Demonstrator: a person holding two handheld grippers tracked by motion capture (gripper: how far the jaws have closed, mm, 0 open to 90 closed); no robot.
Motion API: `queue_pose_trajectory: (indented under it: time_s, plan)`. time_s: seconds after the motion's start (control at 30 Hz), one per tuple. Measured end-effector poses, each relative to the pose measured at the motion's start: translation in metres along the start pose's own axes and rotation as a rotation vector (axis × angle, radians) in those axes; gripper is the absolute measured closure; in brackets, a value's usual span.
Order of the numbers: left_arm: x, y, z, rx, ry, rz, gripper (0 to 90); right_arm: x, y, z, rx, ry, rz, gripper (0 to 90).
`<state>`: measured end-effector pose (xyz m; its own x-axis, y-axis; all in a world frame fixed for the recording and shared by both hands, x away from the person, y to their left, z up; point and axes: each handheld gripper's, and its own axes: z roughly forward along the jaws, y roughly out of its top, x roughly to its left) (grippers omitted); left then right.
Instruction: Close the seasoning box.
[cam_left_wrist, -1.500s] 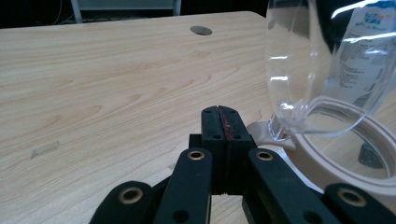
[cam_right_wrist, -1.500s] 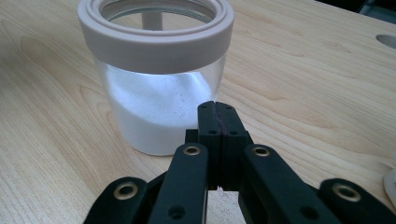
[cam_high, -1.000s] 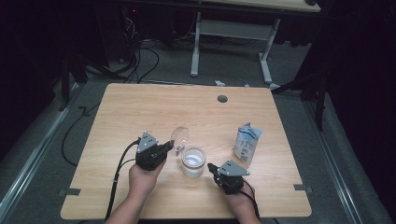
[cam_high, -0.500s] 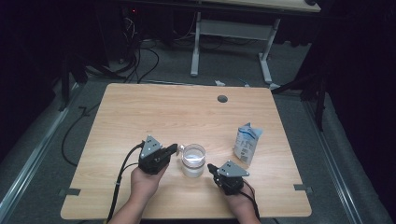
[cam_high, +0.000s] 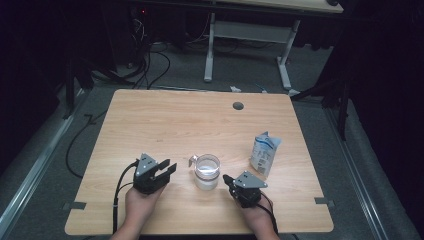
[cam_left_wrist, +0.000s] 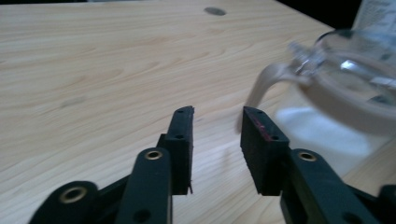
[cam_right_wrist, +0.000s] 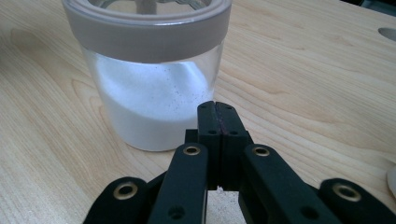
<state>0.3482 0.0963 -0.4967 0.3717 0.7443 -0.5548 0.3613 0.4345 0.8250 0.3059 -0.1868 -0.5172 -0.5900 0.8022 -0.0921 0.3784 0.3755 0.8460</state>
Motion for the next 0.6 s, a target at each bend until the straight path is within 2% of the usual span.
queue_pose_trajectory:
  time_s: [0.03, 0.07, 0.1, 0.13, 0.17, 0.2, 0.23, 0.27, 0.3, 0.4, 0.43, 0.53, 0.6]
  plan:
    - [0.0, 0.0, 0.0, 0.0, 0.0, 0.0, 60.6, 0.0, 0.0, 0.0, 0.0, 0.0, 0.0, 90.0]
    - [0.011, 0.002, -0.005, 0.011, 0.03, -0.003, 58.4, 0.0, -0.001, 0.002, 0.005, 0.003, -0.002, 90.0]
    - [0.011, 0.002, -0.005, 0.011, 0.03, -0.003, 56.4, 0.0, -0.001, 0.002, 0.005, 0.003, -0.002, 90.0]
    - [0.023, 0.004, -0.011, 0.01, 0.06, 0.026, 55.3, 0.0, -0.001, 0.002, 0.006, 0.002, -0.002, 90.0]
    - [0.023, 0.004, -0.011, 0.01, 0.06, 0.026, 54.4, 0.0, -0.001, 0.002, 0.006, 0.002, -0.002, 90.0]
    - [0.034, 0.009, -0.017, 0.005, 0.084, 0.042, 53.2, 0.0, -0.001, 0.002, 0.007, -0.001, -0.004, 90.0]
    - [0.034, 0.009, -0.017, 0.005, 0.084, 0.042, 52.2, 0.0, -0.001, 0.002, 0.007, -0.001, -0.004, 90.0]
    - [0.043, 0.013, -0.024, -0.001, 0.099, 0.053, 51.6, 0.0, -0.001, 0.002, 0.005, -0.005, 0.002, 90.0]
    - [0.043, 0.013, -0.024, -0.001, 0.099, 0.053, 50.8, 0.0, -0.001, 0.002, 0.005, -0.005, 0.002, 90.0]
    - [0.058, 0.017, -0.038, -0.011, 0.121, 0.073, 49.7, -0.002, 0.0, 0.003, 0.006, -0.018, 0.014, 90.0]
    - [0.058, 0.017, -0.038, -0.011, 0.121, 0.073, 49.4, -0.002, 0.0, 0.003, 0.006, -0.018, 0.014, 90.0]
    - [0.069, 0.009, -0.049, -0.022, 0.132, 0.084, 49.0, -0.006, 0.002, 0.004, 0.004, -0.035, 0.035, 90.0]
    - [0.073, 0.007, -0.054, -0.018, 0.128, 0.076, 48.9, -0.008, 0.003, 0.004, 0.002, -0.047, 0.033, 90.0]
